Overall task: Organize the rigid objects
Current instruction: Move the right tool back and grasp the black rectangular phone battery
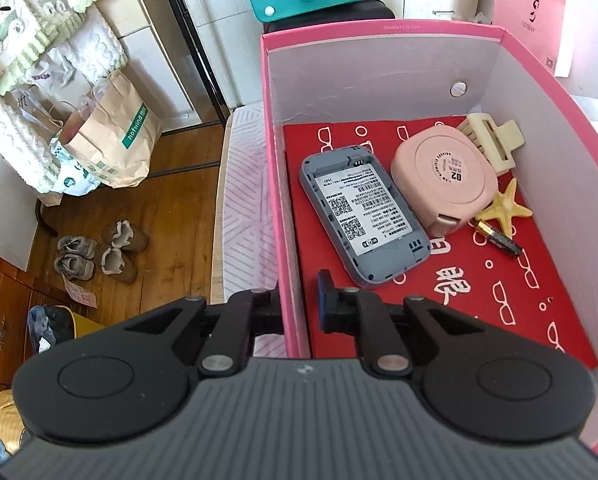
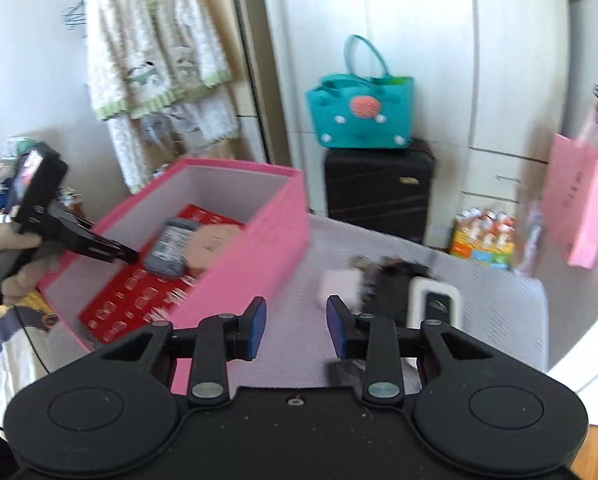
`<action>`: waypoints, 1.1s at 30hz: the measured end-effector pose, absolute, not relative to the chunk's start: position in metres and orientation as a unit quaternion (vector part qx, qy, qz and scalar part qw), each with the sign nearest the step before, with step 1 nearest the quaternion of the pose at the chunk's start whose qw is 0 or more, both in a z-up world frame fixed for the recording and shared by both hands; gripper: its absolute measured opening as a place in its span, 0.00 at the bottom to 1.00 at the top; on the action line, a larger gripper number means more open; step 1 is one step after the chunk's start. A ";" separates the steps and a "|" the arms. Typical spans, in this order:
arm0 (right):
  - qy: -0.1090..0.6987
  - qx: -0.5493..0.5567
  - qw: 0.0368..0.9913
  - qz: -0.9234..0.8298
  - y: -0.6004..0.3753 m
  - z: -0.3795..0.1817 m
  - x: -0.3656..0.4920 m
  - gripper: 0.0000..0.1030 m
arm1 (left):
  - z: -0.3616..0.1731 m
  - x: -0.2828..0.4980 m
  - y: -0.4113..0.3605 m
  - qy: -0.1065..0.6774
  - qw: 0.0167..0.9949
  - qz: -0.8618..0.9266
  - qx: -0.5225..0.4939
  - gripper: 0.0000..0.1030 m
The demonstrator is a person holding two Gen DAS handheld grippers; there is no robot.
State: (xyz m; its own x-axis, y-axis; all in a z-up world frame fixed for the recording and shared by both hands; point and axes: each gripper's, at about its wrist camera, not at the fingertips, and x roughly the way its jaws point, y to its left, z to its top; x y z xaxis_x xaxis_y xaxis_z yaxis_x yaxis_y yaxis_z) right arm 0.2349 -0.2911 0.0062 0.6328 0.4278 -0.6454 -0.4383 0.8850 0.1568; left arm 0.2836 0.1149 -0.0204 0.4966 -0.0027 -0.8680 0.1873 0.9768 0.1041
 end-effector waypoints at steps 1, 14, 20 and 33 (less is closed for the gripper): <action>0.361 -0.009 0.902 0.235 -0.296 0.002 0.234 0.37 | -0.020 0.283 0.115 0.498 0.860 -0.055 0.092 0.10; 0.421 -0.064 0.872 0.242 -0.297 -0.078 0.256 0.59 | -0.022 0.282 0.110 0.491 0.862 -0.045 0.116 0.10; 0.427 -0.093 0.871 0.223 -0.292 -0.094 0.272 0.66 | -0.021 0.281 0.106 0.483 0.865 -0.041 0.128 0.11; 0.424 -0.062 0.878 0.211 -0.288 -0.101 0.284 0.68 | -0.021 0.279 0.107 0.482 0.865 -0.045 0.131 0.10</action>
State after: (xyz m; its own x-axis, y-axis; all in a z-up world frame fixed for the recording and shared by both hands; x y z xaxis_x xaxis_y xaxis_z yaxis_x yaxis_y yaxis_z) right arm 0.2844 -0.2884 -0.1007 0.5506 0.3187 -0.7715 -0.4242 0.9028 0.0702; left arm 0.2789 0.1065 -0.0205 0.5310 0.0479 -0.8460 0.2045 0.9616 0.1828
